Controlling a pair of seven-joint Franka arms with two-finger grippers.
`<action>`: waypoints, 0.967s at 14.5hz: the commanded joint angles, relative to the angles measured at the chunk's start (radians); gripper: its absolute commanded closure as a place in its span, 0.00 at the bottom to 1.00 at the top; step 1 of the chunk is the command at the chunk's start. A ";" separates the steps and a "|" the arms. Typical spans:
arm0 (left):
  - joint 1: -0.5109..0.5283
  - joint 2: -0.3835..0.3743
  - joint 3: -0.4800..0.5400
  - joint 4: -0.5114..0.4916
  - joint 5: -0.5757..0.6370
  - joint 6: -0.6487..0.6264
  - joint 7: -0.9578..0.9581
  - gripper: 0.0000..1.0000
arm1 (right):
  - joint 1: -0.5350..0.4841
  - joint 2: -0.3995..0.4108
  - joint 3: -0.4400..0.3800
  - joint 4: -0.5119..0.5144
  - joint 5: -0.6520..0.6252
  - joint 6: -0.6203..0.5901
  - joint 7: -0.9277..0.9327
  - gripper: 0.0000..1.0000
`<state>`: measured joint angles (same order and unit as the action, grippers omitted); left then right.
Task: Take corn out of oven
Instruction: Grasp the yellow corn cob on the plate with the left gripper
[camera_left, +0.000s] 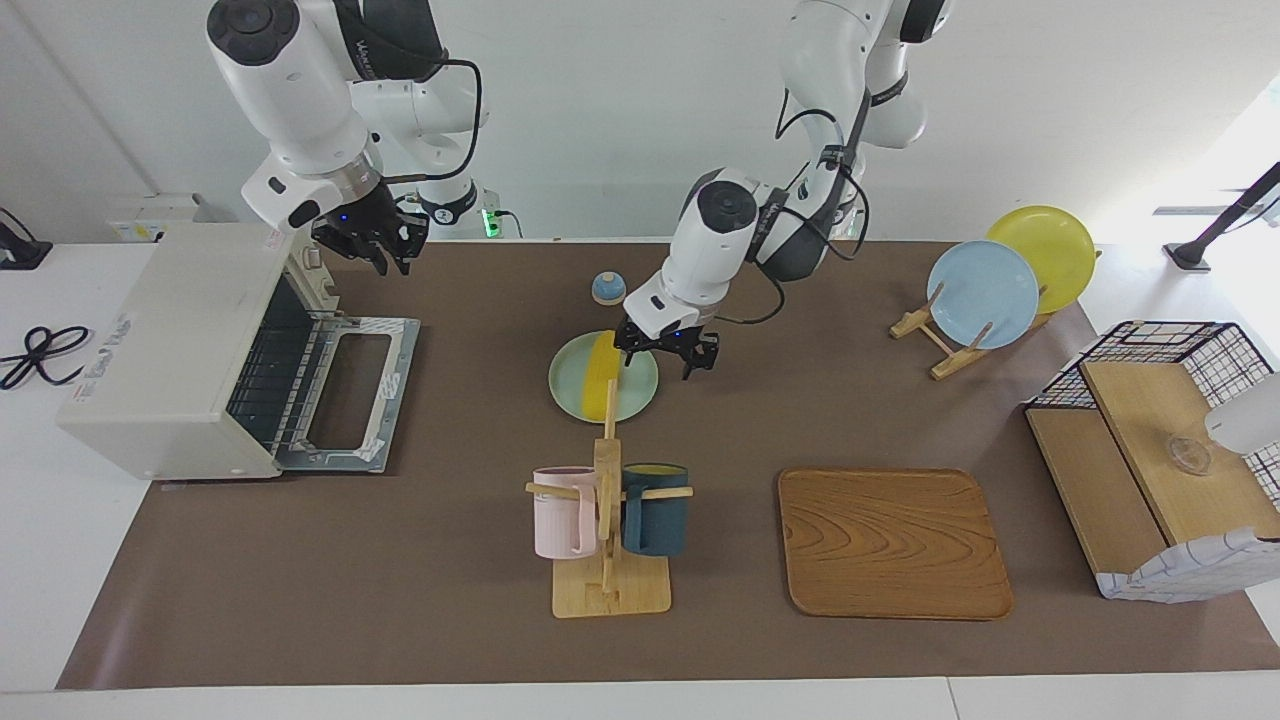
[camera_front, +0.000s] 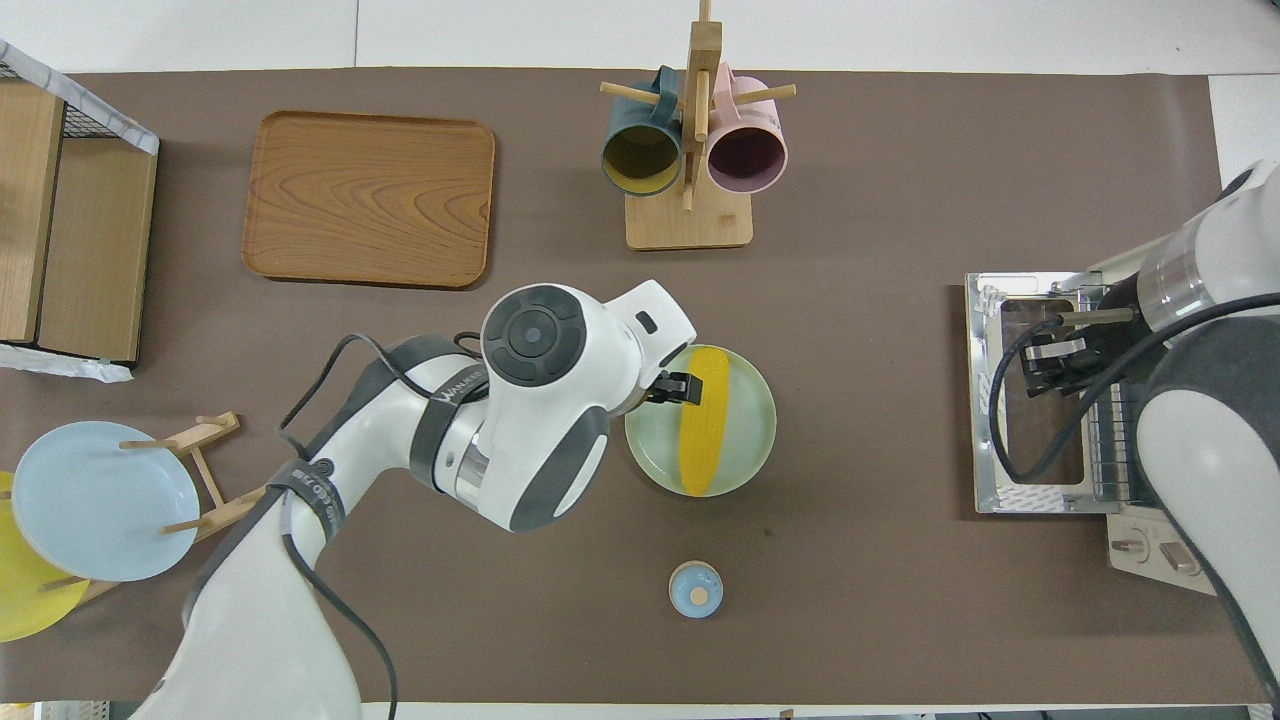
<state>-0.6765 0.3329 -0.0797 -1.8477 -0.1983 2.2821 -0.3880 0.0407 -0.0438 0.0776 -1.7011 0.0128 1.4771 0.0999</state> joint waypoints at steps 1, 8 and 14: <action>-0.055 0.064 0.020 0.064 -0.003 0.017 -0.038 0.00 | -0.013 0.011 0.004 0.015 0.018 0.006 -0.035 0.74; -0.087 0.110 0.020 0.067 0.002 0.094 -0.055 0.00 | -0.001 0.121 -0.004 0.172 -0.056 -0.066 -0.098 0.00; -0.110 0.117 0.021 0.041 0.005 0.132 -0.069 0.00 | 0.030 0.064 -0.013 0.111 -0.053 -0.057 -0.088 0.00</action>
<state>-0.7647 0.4411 -0.0770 -1.8009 -0.1982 2.3840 -0.4381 0.0572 0.0561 0.0697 -1.5652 -0.0262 1.4318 0.0264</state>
